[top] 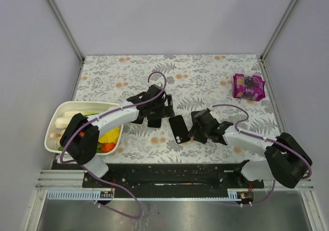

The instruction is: Put the phone into the phone case

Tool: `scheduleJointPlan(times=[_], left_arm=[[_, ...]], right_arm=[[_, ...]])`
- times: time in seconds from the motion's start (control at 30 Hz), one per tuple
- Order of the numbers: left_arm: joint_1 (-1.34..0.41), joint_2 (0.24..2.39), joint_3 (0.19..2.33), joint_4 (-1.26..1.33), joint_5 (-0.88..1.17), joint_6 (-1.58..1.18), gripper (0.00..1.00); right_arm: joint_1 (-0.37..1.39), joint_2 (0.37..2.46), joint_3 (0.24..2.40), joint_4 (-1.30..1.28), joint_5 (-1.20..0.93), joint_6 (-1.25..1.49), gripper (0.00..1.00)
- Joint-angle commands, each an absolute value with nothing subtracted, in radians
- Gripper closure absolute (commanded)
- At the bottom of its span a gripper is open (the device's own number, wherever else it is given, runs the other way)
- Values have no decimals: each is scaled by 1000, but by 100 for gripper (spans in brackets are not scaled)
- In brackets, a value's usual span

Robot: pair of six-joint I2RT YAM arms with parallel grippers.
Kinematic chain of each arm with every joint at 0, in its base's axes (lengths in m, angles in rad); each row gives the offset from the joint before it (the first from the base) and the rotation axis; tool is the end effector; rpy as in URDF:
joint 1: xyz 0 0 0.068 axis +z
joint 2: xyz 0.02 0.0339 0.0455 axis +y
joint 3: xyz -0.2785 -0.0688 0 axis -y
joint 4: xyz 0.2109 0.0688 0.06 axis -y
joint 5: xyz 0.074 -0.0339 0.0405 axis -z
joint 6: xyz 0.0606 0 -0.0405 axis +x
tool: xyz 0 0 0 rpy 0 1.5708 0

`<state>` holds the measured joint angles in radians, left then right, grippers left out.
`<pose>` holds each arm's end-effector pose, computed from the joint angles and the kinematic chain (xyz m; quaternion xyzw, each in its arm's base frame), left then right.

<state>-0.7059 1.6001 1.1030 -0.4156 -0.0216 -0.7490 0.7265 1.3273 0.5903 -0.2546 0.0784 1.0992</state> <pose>0.2478 -0.2095 0.2376 -0.0239 0.9460 -0.2072 0.2481 0.1698 0.1445 0.1740 0.1884 0.9390 0.2028 0.2042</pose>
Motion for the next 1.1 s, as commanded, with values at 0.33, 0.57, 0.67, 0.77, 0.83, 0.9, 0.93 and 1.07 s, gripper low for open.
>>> scheduleJointPlan(times=[0.33, 0.57, 0.67, 0.77, 0.83, 0.9, 0.93, 1.07], left_arm=[[-744, 1574, 1094, -380, -9, -721, 11], [-770, 1551, 1063, -379, -18, -727, 11], [-772, 1534, 1045, -379, -20, -724, 11], [-772, 1520, 1043, -379, -21, -716, 11], [-773, 1522, 1046, -380, -21, -713, 11], [-773, 1520, 1048, -382, -21, -710, 11], [-773, 1522, 1046, -382, -21, -710, 11], [-772, 1525, 1049, -379, -18, -710, 11]], right_arm=[[655, 1305, 863, -500, 380, 602, 0], [571, 1548, 1003, -509, 302, 416, 0], [546, 1577, 1003, -491, 278, 391, 0], [529, 1603, 996, -466, 207, 365, 0], [529, 1620, 994, -457, 174, 357, 1], [529, 1624, 980, -439, 140, 356, 0], [529, 1626, 974, -428, 123, 357, 0], [529, 1638, 962, -413, 87, 365, 1]])
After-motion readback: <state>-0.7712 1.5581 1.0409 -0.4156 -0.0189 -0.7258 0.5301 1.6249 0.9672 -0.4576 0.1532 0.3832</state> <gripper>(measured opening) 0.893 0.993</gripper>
